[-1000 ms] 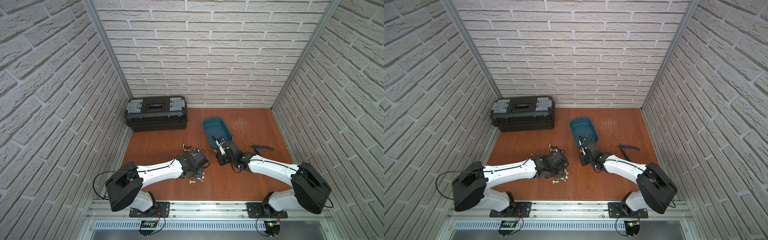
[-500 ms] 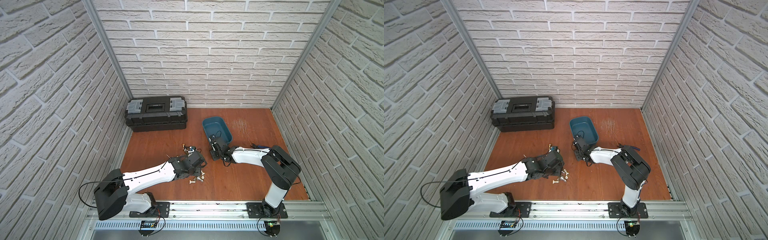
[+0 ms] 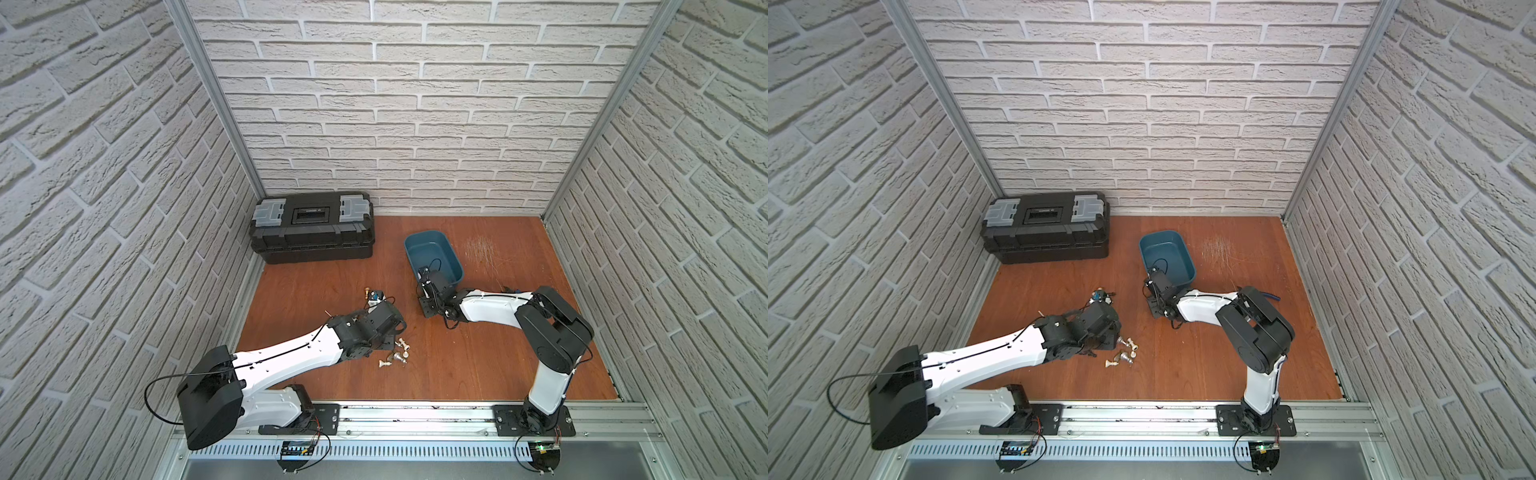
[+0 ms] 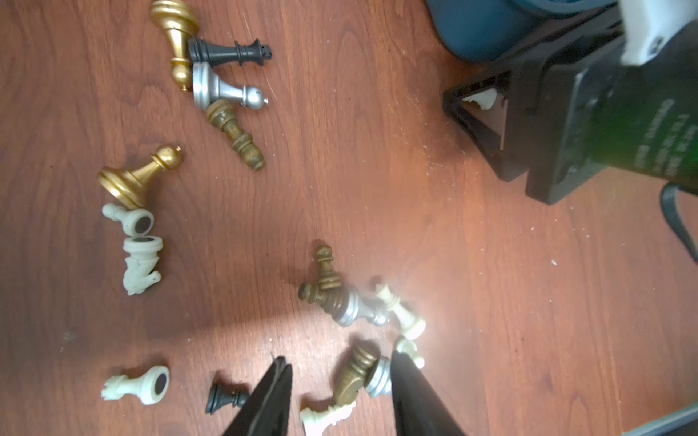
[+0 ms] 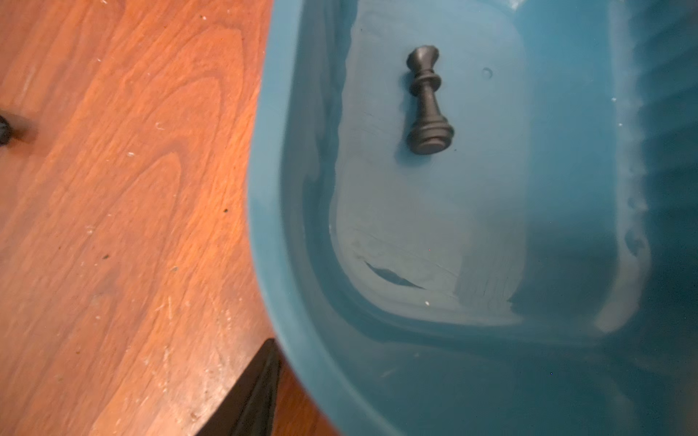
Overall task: Put the chess pieces into the storage box
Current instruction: Move the storage box to the center of the board, then pick up the chess piece at the center of the board.
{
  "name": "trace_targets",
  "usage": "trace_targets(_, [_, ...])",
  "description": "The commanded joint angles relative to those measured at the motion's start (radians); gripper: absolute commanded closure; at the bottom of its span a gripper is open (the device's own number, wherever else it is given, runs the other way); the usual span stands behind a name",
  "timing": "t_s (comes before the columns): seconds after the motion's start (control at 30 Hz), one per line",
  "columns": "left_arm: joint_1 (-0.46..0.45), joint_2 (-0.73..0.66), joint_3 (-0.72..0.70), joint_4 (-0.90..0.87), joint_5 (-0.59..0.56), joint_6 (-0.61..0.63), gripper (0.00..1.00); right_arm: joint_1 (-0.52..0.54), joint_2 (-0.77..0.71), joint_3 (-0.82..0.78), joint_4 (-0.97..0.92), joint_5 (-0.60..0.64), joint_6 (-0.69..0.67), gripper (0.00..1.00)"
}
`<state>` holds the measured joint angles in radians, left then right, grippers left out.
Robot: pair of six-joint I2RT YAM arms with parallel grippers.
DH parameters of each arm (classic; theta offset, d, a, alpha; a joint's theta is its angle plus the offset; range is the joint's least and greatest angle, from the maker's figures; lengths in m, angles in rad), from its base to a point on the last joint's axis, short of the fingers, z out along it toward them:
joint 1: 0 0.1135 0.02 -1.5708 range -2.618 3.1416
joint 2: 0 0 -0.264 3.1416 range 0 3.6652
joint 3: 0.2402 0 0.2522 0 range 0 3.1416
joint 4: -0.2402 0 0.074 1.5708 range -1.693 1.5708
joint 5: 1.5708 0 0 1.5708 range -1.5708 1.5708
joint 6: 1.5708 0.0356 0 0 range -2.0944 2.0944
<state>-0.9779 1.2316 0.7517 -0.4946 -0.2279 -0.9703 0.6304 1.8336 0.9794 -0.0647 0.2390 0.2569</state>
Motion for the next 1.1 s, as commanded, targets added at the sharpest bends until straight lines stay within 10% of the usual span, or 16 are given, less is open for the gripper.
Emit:
trace_targets(0.0, [0.006,-0.003,-0.014,0.006,-0.021,0.002,0.52,-0.021,0.025,0.018,-0.038,-0.034,0.017,0.55])
trace_targets(1.07, [0.002,-0.031,-0.031,-0.001,-0.033,0.005,0.51,-0.033,-0.031,-0.074,-0.093,-0.248,0.033,0.73])
